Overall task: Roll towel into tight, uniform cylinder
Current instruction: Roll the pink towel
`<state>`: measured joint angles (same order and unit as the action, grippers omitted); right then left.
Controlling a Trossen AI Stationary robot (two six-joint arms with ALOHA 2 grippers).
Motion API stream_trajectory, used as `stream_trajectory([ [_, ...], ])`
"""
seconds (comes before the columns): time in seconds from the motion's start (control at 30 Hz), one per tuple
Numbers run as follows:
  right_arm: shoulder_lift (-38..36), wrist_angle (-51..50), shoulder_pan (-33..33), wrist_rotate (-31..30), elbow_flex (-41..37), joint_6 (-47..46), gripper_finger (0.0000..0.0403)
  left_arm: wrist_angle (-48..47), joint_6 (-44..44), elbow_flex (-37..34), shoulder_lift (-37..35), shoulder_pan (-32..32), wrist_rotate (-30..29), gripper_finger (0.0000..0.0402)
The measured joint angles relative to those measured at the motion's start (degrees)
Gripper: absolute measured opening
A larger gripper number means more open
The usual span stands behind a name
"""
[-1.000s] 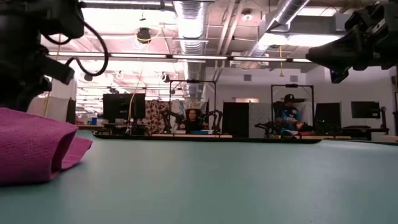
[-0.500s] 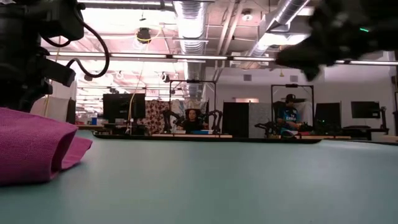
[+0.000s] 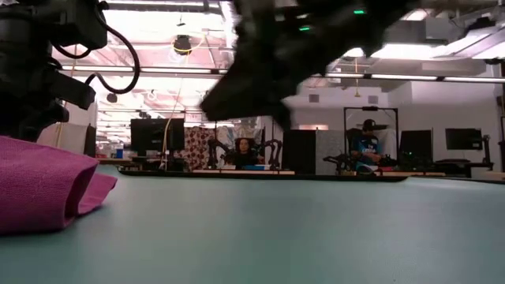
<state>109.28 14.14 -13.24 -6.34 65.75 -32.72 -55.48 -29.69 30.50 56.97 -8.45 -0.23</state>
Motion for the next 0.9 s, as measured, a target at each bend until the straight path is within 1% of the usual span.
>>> stream_trajectory([
  [0.07, 4.99, -1.8, -0.53, 1.81, 5.73, 1.22, 0.0081, 0.25, 0.09, 0.0, 0.0, 0.0, -0.02, 0.011],
  [0.17, 10.8, -4.95, -1.1, 2.32, 13.19, 2.5, 0.0076, 0.72, 0.06, 0.0, 0.0, 0.0, -0.02, 0.011],
  [0.23, 13.6, -6.86, -1.14, 2.67, 16.68, 2.08, 0.0075, 1.27, 0.41, 0.0, 0.0, 0.0, 0.0, 0.0109],
  [0.3, 16.17, -6.99, -1.08, 4.0, 19.23, -0.27, 0.0077, 1.96, 0.61, 0.0, 0.0, 0.0, 0.05, 0.0109],
  [0.4, 19.47, -7.33, -0.79, 8.03, 21.45, -3.9, 0.0091, 3.98, 1.12, 0.02, 0.0, 0.0, -0.04, 0.0109],
  [0.5, 21.49, -6.78, -0.49, 11.08, 22.5, -7.6, 0.0121, 5.53, 1.63, 0.02, -0.02, 0.0, -0.12, 0.0109],
  [0.6, 22.03, -5.11, -0.61, 11.34, 22.56, -9.98, 0.016, 6.79, 2.07, 0.04, -0.02, 0.0, -0.38, 0.0109],
  [0.73, 22.01, -4.18, -0.61, 11.04, 22.57, -10.82, 0.0204, 7.2, 1.51, 0.04, 0.01, 0.0, -1.72, 0.0109],
  [0.8, 22.0, -3.85, -0.63, 10.09, 22.57, -11.01, 0.0215, 7.22, 0.92, 0.04, 0.0, 0.0, -1.97, 0.0109],
  [0.9, 22.13, -3.14, -1.07, 8.2, 22.57, -11.01, 0.0214, 7.6, -0.01, 0.04, 0.0, 0.0, -1.99, 0.0109],
])
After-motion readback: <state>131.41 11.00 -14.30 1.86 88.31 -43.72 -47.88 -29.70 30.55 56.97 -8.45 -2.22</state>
